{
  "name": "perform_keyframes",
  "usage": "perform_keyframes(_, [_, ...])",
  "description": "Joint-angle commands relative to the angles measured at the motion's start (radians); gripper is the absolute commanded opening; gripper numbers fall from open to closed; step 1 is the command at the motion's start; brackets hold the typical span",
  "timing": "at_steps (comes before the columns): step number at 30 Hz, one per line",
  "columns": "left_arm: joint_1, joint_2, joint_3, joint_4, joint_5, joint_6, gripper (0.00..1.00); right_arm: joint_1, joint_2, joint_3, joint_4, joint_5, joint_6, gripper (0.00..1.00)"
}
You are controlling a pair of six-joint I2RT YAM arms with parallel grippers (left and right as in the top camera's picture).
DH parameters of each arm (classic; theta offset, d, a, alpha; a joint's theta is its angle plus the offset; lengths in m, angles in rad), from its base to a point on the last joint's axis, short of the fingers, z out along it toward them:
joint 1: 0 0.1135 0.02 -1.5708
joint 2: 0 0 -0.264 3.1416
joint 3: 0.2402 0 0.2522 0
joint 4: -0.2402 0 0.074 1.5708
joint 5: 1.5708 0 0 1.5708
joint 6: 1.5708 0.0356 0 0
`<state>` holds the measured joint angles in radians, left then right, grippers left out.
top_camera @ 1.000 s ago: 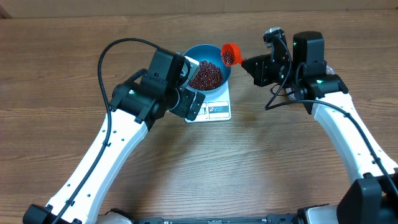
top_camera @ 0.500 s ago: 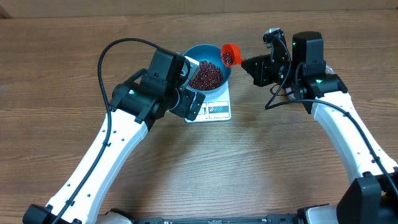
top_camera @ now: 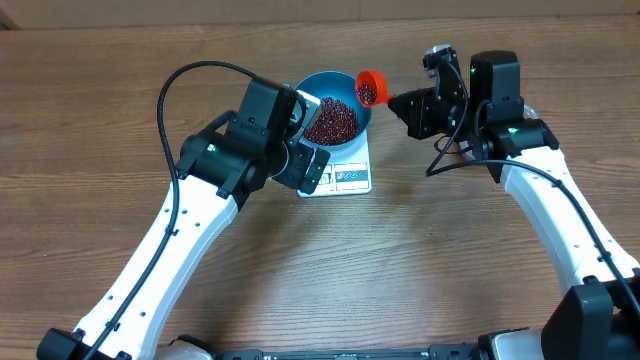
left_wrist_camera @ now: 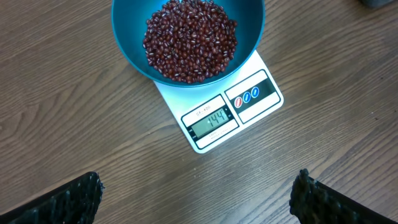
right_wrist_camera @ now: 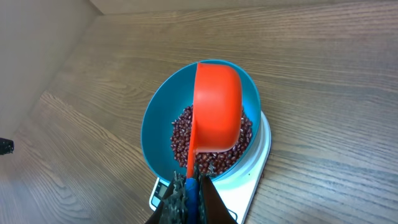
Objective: Scoop item into bowl and weigh 150g on scale
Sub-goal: 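Tilt the scoop slowly to trickle beans into the bowl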
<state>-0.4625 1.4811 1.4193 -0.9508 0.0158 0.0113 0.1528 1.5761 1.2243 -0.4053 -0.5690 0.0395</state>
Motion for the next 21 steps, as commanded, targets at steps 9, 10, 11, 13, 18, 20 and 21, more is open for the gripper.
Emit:
perform_keyframes(9, [0.004,-0.002,0.016,0.002,0.011,0.019,1.0,0.07,-0.003,0.034,0.004,0.037,-0.121,0.04])
perform_keyframes(10, [0.004,-0.002,0.016,0.002,0.011,0.019,1.0,0.075,-0.003,0.034,0.004,0.039,-0.128,0.04])
perform_keyframes(11, [0.004,-0.002,0.016,0.002,0.011,0.019,1.0,0.077,-0.003,0.034,0.005,0.046,-0.127,0.04])
perform_keyframes(13, [0.004,-0.002,0.016,0.002,0.011,0.019,1.0,0.078,-0.003,0.034,0.004,0.045,-0.127,0.04])
perform_keyframes(18, [0.004,-0.002,0.016,0.002,0.011,0.019,1.0,0.078,-0.003,0.034,0.002,0.044,-0.151,0.04])
perform_keyframes(20, [0.004,-0.002,0.016,0.002,0.011,0.019,1.0,0.082,-0.003,0.034,-0.003,0.045,-0.203,0.04])
perform_keyframes(21, [0.004,-0.002,0.016,0.002,0.011,0.019,1.0,0.083,-0.003,0.034,-0.003,0.045,-0.225,0.04])
